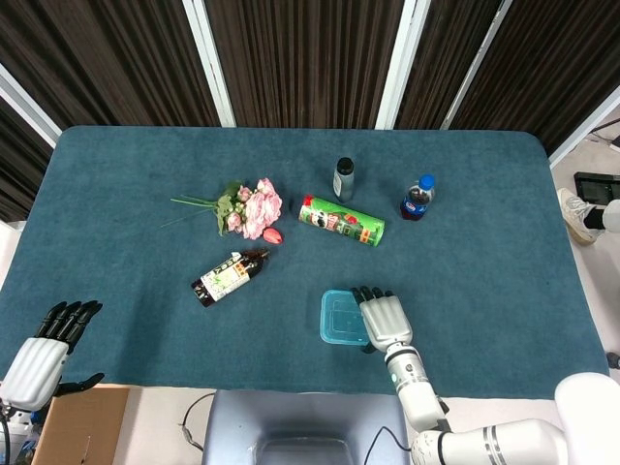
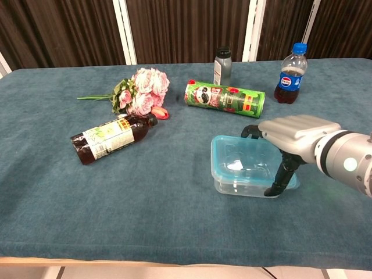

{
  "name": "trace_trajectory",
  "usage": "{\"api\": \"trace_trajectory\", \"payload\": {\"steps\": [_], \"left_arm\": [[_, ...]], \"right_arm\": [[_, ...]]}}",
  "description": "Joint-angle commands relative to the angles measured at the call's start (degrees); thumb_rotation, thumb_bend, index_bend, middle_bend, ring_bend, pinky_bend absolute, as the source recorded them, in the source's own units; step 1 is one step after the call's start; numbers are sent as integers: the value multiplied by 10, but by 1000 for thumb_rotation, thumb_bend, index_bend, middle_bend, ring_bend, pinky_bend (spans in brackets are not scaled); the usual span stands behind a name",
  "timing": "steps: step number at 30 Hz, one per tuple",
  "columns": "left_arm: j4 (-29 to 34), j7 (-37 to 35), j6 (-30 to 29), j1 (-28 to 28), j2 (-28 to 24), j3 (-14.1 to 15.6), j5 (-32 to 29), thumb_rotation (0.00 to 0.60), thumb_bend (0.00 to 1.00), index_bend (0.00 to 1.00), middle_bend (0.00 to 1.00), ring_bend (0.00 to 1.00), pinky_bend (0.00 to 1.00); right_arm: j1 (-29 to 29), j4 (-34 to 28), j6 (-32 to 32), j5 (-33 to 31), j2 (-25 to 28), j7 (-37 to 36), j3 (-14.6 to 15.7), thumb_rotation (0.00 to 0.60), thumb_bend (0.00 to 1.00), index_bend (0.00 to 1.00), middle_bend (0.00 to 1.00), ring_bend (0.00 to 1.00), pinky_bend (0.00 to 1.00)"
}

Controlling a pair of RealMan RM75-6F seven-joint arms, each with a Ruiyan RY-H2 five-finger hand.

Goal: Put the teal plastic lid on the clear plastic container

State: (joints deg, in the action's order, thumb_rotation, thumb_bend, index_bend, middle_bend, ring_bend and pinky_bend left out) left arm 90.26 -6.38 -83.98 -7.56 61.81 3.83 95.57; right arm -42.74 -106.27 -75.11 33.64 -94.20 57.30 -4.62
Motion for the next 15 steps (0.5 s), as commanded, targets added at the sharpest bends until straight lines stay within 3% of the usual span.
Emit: {"api": "trace_trajectory", "payload": {"steps": [1, 10, 15], "left_arm": [[0, -1, 0, 0, 0, 0, 0, 600, 442, 0, 86, 61, 72], [0, -1, -3, 2, 0, -1, 0, 600, 442, 0, 86, 61, 71], [0, -1, -2, 1, -1, 1, 2, 600, 442, 0, 86, 61, 72]], "right_arm": [[-5, 8, 12, 1, 3, 2, 5, 600, 290, 955, 679, 476, 335], [-7, 13, 22, 19, 6, -6, 11, 600, 291, 952, 679, 472, 329], [-7, 0, 9, 25, 12, 4, 17, 600, 292, 899, 663, 430, 314]]}}
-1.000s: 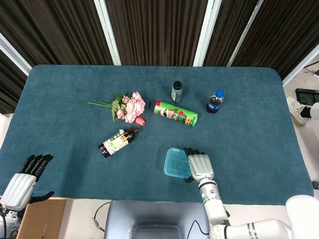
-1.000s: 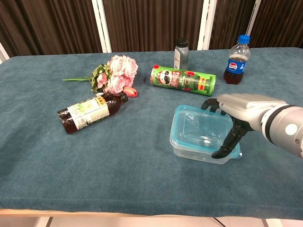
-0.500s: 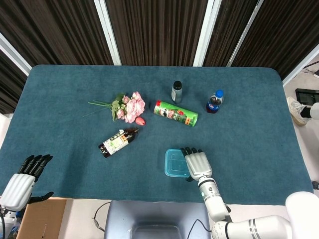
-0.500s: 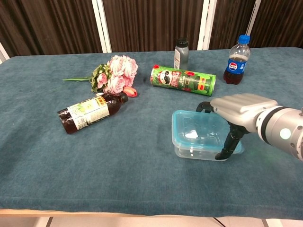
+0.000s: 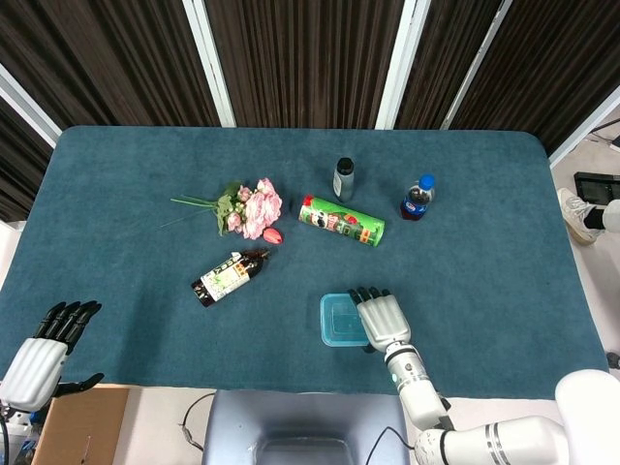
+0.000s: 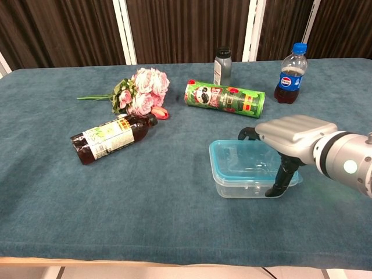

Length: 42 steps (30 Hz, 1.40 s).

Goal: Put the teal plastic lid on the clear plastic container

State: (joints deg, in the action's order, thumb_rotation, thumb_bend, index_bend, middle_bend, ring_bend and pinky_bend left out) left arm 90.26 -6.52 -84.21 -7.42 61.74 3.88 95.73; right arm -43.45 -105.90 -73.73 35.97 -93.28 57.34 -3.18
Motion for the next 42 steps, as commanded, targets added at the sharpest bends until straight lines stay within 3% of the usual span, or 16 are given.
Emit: {"api": "trace_trajectory", "payload": {"steps": [1, 4, 12, 22, 26, 33, 42], "left_arm": [[0, 0, 0, 0, 0, 0, 1, 600, 443, 0, 86, 61, 72], [0, 0, 0, 0, 0, 1, 1, 600, 443, 0, 86, 61, 72], [1, 1, 0, 0, 0, 1, 2, 600, 443, 0, 86, 60, 71], [1, 1, 2, -1, 0, 1, 3, 600, 442, 0, 86, 61, 71], [1, 1, 3, -1, 1, 0, 1, 600, 442, 0, 86, 61, 71], [1, -1, 1, 0, -1, 1, 2, 600, 443, 0, 86, 61, 72], [2, -1, 5, -2, 0, 0, 0, 600, 442, 0, 87, 61, 72]], "right_arm": [[0, -6, -6, 1, 4, 6, 4, 600, 291, 847, 634, 410, 302], [0, -9, -8, 3, 7, 6, 4, 600, 292, 651, 529, 346, 257], [0, -16, -13, 4, 13, 11, 8, 600, 291, 304, 346, 211, 166], [3, -22, -18, 4, 22, 12, 8, 600, 291, 16, 218, 98, 65], [1, -31, -11, -3, 32, 13, 8, 600, 285, 0, 175, 59, 18], [-5, -54, -7, -16, 63, 36, 24, 600, 181, 0, 129, 1, 0], [2, -111, -25, 27, 145, 43, 57, 600, 145, 0, 104, 0, 0]]}}
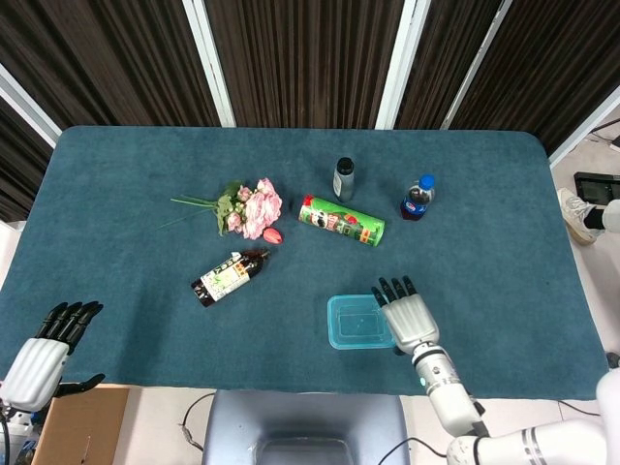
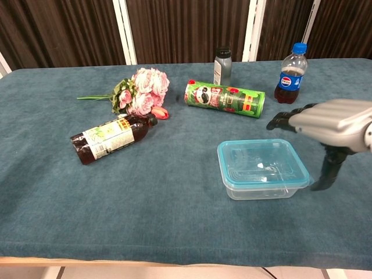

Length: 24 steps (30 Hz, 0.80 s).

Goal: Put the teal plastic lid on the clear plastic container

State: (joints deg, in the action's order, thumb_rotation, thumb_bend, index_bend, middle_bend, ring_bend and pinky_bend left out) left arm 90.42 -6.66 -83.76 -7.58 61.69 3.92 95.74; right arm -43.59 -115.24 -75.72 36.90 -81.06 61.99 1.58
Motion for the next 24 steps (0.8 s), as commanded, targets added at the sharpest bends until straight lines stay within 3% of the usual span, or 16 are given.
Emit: {"api": "trace_trajectory", "payload": {"steps": [1, 8, 13, 18, 24], "left_arm": [[1, 1, 1, -1, 0, 0, -1, 600, 442, 0, 86, 61, 71], [2, 10, 4, -1, 3, -2, -5, 600, 443, 0, 87, 61, 72], [-1, 11, 9, -2, 4, -7, -19, 600, 442, 0, 86, 61, 71], [-6, 4, 19, -5, 2, -16, -40, 600, 442, 0, 86, 61, 71], [-9, -8, 22, -9, 0, -30, -58, 600, 442, 0, 86, 61, 72]], "right_arm": [[5, -24, -3, 27, 35, -12, 10, 600, 145, 8, 104, 0, 0], [6, -36, 77, 107, 90, -129, -8, 600, 141, 231, 103, 0, 0], [-19, -24, 127, 99, 91, -160, -34, 600, 142, 429, 103, 0, 0], [-54, 6, 178, 62, 80, -178, -60, 600, 145, 502, 104, 0, 0], [-81, 45, 199, 56, 61, -187, -72, 600, 147, 505, 103, 0, 0]]}}
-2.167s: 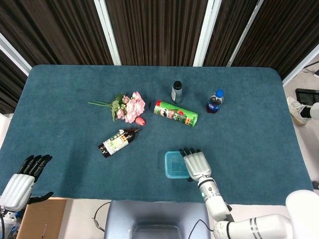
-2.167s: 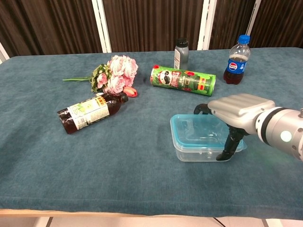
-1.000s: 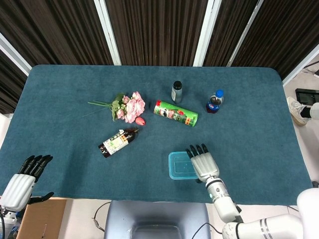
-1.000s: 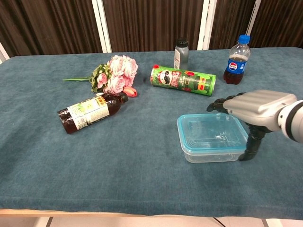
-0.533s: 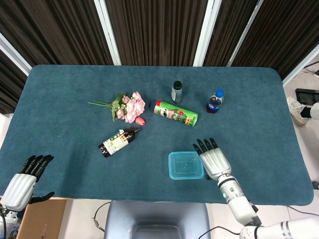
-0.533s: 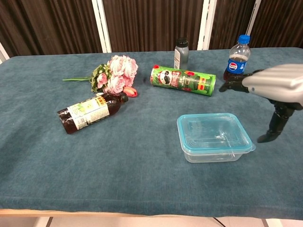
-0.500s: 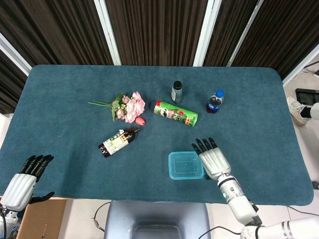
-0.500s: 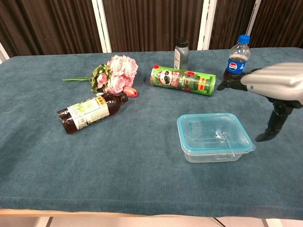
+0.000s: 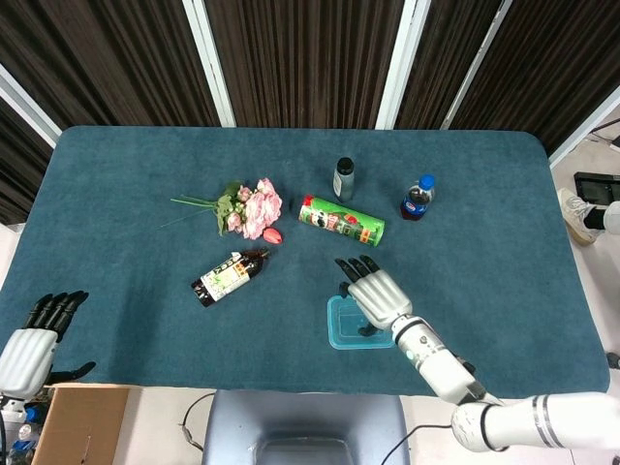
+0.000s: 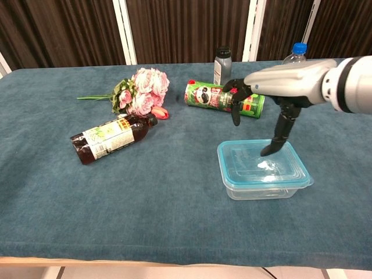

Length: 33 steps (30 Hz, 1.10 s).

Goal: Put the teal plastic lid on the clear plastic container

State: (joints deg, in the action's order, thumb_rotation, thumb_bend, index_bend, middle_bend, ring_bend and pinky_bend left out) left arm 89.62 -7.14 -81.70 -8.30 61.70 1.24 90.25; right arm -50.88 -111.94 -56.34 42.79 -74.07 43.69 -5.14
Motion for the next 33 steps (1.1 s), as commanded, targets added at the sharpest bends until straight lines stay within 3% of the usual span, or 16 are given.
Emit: {"api": "trace_trajectory", "payload": {"steps": [1, 14, 33], "left_arm": [[-2, -5, 3, -3, -1, -4, -4, 600, 442, 0, 86, 61, 72], [-3, -10, 19, -12, -1, -5, -6, 600, 442, 0, 86, 61, 72], [-4, -17, 14, -11, -4, -1, 1, 600, 442, 0, 86, 61, 72]], "right_arm": [[-11, 18, 5, -4, -13, -6, -6, 600, 146, 504, 103, 0, 0], [-31, 32, -7, -13, -38, 23, 27, 600, 146, 493, 103, 0, 0], [-44, 34, -28, -44, -60, 47, 49, 600, 145, 458, 103, 0, 0]]}}
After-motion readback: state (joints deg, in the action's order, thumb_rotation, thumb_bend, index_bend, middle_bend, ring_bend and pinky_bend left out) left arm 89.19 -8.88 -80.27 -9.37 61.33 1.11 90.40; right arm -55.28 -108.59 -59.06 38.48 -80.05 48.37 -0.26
